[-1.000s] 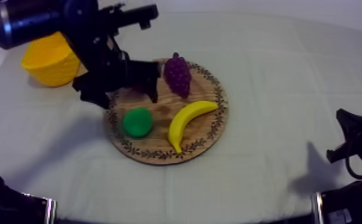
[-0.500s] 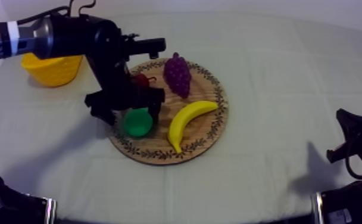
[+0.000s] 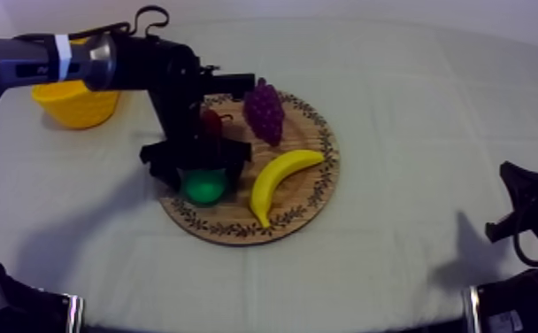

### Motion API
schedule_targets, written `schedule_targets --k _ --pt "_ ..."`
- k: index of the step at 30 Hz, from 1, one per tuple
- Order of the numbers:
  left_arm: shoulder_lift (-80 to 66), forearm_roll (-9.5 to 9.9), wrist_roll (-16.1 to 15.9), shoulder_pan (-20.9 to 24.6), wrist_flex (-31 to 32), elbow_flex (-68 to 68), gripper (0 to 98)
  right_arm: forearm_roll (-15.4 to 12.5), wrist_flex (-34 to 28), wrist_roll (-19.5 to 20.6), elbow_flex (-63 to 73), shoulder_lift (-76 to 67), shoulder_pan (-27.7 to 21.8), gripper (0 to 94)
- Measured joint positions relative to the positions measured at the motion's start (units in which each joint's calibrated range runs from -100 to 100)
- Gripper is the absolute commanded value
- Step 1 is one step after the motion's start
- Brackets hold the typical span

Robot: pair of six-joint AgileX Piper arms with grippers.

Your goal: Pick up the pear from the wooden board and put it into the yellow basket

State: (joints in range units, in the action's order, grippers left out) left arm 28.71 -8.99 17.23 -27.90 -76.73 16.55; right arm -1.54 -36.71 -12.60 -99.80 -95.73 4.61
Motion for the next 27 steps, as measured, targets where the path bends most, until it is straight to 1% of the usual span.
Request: schedule_targets --k 5,10,20,24,27 --pt "0.38 -0.08 -0.03 -0.27 -0.31 -0.28 62.6 0.00 0.00 -0.01 0.00 0.00 0.00 0.2" --pt "0.25 -0.08 -0.31 -0.32 -0.50 -0.17 58.0 0.00 0.00 -0.03 0.00 0.00 0.00 0.2" --pt "-3.12 0.01 -1.01 0.56 -1.05 0.40 55.3 0.00 0.00 -0.03 0.00 0.00 0.00 0.2" --pt "-6.26 0.58 -1.08 0.64 -3.72 -1.48 55.3 0.00 0.00 -0.03 0.00 0.00 0.00 0.2" --pt "-9.04 1.45 -0.87 0.57 -6.40 -3.97 55.1 0.00 0.00 -0.03 0.00 0.00 0.00 0.2"
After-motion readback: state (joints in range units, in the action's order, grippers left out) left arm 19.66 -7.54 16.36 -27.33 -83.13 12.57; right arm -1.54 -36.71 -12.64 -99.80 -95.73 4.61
